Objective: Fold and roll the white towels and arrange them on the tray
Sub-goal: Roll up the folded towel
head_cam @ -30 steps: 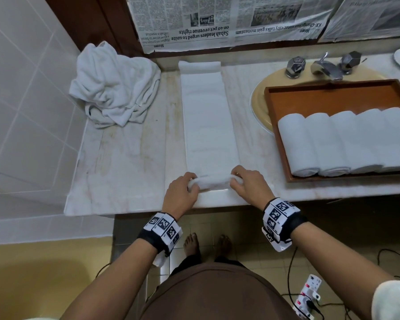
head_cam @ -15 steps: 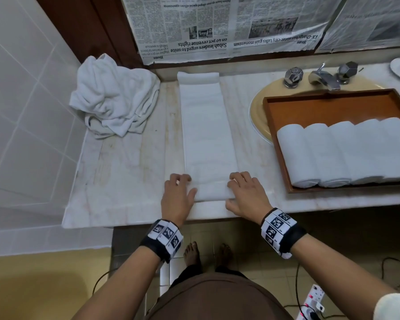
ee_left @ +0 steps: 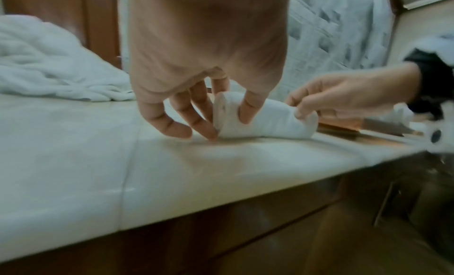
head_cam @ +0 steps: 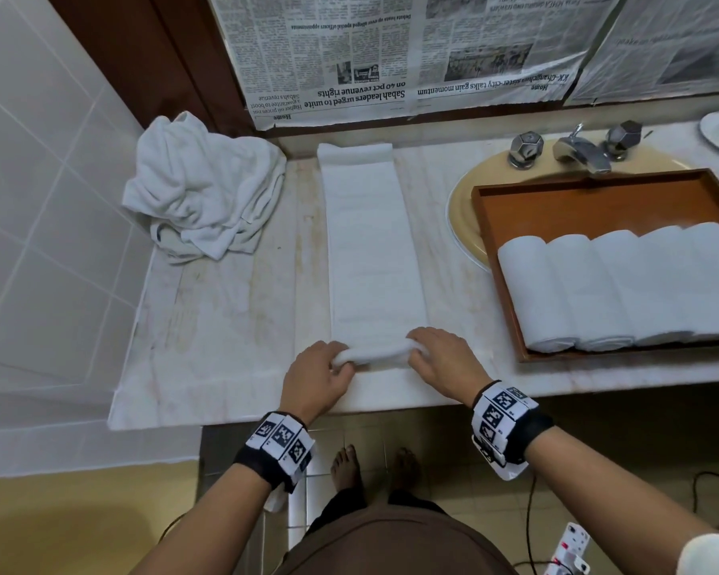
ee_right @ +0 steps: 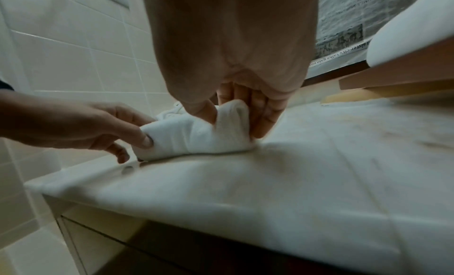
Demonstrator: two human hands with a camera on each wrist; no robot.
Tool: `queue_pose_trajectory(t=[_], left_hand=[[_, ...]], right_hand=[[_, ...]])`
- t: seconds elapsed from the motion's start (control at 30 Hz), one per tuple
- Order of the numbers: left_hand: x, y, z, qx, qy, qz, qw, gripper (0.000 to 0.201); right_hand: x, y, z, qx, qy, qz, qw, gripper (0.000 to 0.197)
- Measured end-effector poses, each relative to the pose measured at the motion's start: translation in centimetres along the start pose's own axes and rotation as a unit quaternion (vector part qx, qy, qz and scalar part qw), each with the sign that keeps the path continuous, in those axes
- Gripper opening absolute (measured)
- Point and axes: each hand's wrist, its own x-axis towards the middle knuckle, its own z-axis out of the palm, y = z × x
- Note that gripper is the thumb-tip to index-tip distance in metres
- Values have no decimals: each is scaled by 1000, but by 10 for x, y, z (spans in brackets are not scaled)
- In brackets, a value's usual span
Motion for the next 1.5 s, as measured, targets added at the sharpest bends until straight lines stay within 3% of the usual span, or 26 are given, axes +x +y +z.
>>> queue_pose_trajectory(t=[0.13, 0.3, 0.4, 0.5, 0.63, 0.8, 0.87, 0.93, 1.07, 1.23, 1.4, 1.5], left_hand=[[9, 0, -13, -107, -30, -86, 990, 23], [18, -1, -7, -111, -30, -137, 984, 28], [20, 1, -3, -68, 2, -116, 991, 34], [14, 1, 0, -54, 38, -92, 994, 25], [3, -1, 9, 20, 68, 50, 996, 26], [-4, -3, 9, 54, 13, 67, 996, 54], [3, -9, 6, 58, 5, 67, 996, 47], [16, -14, -1, -8, -19, 38, 999, 38], [29, -16, -17, -90, -66, -5, 994, 34], [24, -12, -16, -146, -19, -82, 986, 30], [28, -9, -14, -107, 17, -103, 989, 35], [25, -8, -15, -62, 24, -61, 996, 32]], right_hand=[[-2, 6, 3, 106, 53, 5, 993, 24], [3, 3, 8, 20, 50, -10, 999, 19], [3, 4, 3, -31, 26, -47, 998, 32], [2, 10, 2, -92, 25, -92, 991, 44], [5, 10, 6, -100, 29, -97, 990, 38], [16, 10, 2, 18, -12, -24, 999, 35], [21, 10, -2, 42, -37, -5, 998, 37], [23, 9, -7, 75, -44, 29, 996, 37], [26, 10, -9, 160, -5, 84, 984, 25], [28, 7, -7, 189, 25, 88, 978, 22], [26, 0, -3, 38, 70, 40, 996, 21], [25, -4, -1, -69, 110, -14, 991, 18]])
